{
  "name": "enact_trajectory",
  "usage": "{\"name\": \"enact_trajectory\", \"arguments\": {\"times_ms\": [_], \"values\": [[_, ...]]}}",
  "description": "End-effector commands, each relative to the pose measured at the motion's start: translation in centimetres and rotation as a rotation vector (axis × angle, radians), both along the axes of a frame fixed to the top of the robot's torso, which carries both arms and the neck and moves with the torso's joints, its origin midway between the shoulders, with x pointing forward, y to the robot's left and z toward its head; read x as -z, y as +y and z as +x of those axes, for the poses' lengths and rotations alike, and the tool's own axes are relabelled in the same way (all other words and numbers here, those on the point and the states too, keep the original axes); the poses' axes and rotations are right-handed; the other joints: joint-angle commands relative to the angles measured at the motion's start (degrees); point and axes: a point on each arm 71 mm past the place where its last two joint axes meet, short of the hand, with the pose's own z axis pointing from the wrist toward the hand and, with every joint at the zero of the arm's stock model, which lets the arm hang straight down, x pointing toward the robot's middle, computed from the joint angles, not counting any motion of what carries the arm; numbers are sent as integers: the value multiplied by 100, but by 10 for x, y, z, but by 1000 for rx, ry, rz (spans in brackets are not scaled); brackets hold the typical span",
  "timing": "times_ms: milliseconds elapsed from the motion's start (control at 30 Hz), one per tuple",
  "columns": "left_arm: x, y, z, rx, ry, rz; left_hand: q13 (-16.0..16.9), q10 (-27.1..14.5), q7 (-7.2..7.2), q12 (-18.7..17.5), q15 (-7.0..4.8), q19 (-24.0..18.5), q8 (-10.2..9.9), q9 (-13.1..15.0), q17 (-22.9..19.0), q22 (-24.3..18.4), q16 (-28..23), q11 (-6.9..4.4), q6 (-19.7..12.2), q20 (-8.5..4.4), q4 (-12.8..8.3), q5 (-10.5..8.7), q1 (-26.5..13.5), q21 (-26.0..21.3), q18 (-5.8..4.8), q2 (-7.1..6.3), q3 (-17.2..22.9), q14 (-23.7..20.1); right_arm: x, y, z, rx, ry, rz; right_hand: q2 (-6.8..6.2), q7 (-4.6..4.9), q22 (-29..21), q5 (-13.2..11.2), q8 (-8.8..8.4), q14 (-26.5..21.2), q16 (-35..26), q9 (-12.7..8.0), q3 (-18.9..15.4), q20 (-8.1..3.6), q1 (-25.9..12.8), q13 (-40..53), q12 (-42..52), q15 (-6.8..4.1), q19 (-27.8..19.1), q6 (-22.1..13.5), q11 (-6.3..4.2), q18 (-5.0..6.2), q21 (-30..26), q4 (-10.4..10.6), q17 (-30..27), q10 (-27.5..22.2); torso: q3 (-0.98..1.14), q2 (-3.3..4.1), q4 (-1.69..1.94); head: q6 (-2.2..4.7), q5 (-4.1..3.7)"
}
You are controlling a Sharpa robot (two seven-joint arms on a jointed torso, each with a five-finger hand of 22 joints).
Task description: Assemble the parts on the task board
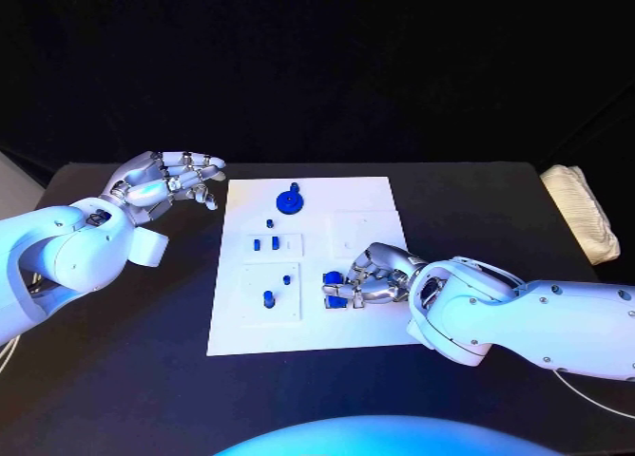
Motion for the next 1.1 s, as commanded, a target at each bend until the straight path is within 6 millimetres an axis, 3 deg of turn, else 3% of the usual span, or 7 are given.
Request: {"name": "enact_trajectory", "arguments": {"times_ms": [33,100,400,567,667,833,1100], "values": [[-1,-2,-1,17,1,-10,-9,-24,2,-2,7,11,37,-7,8,-9,35,-1,-27,15,23,18,39,-24,82,26,12,-32,0,3,-2,-37,-8,-20,121,5,1025,-108,54,575,4,0,-643,-21,23,991,-44,-38,354,-55,-9,-100,-45,10,1417,189,4,-1,-2,2,-5],[-1,-2,-1,17,1,-10,-9,-24,2,-2,7,11,37,-7,8,-9,35,-1,-27,15,23,18,39,-24,82,26,12,-32,-1,3,-2,-41,-15,-23,70,7,1030,-231,69,575,4,-4,-965,-18,-65,990,-61,-35,355,-67,-5,-100,-48,23,1417,185,5,0,0,2,-8],[0,-1,0,14,2,-9,-11,-26,6,0,9,12,37,-9,9,-10,35,1,-32,15,32,18,38,-26,82,29,12,-34,-4,-2,-4,-53,-59,-35,187,8,1034,-238,82,576,7,-9,-984,-17,9,992,-72,-34,357,-75,-4,-100,-48,12,1423,185,9,4,5,19,3],[0,0,0,13,4,-8,-11,-26,6,0,9,12,37,-9,9,-10,35,1,-32,15,32,18,38,-26,82,29,12,-34,-6,-4,-7,-98,-72,3,383,2,1050,16,101,581,17,-28,-850,-24,849,1010,-71,-40,362,-97,-10,-103,-42,-29,1442,196,7,1,-3,14,11],[0,1,0,13,5,-7,-11,-26,6,0,9,12,37,-9,9,-10,35,1,-32,15,32,18,38,-26,82,29,12,-34,-8,-3,-9,-130,-79,21,280,1,1060,-133,104,583,23,-47,-815,-29,1331,1025,-62,-43,364,-105,-13,-105,-39,-36,1453,203,7,1,-5,14,22],[0,1,0,13,9,-8,-12,-26,7,1,9,11,39,-10,9,-11,34,2,-33,15,36,18,40,-27,81,35,14,-36,-8,-5,-9,-156,-84,25,137,-16,1073,-366,123,584,25,-67,-692,-39,1636,1085,32,-54,368,-58,-27,-107,-30,-20,1458,251,6,1,-1,8,18],[0,1,0,12,13,-11,-12,-26,7,1,9,11,39,-10,9,-11,34,2,-33,15,36,18,40,-27,81,35,14,-36,-7,-10,-6,-143,-91,0,155,-20,1092,-338,116,590,38,-90,-552,-45,1785,1102,54,-60,377,-45,-32,-114,0,-19,1479,263,1,1,8,3,23]]}}
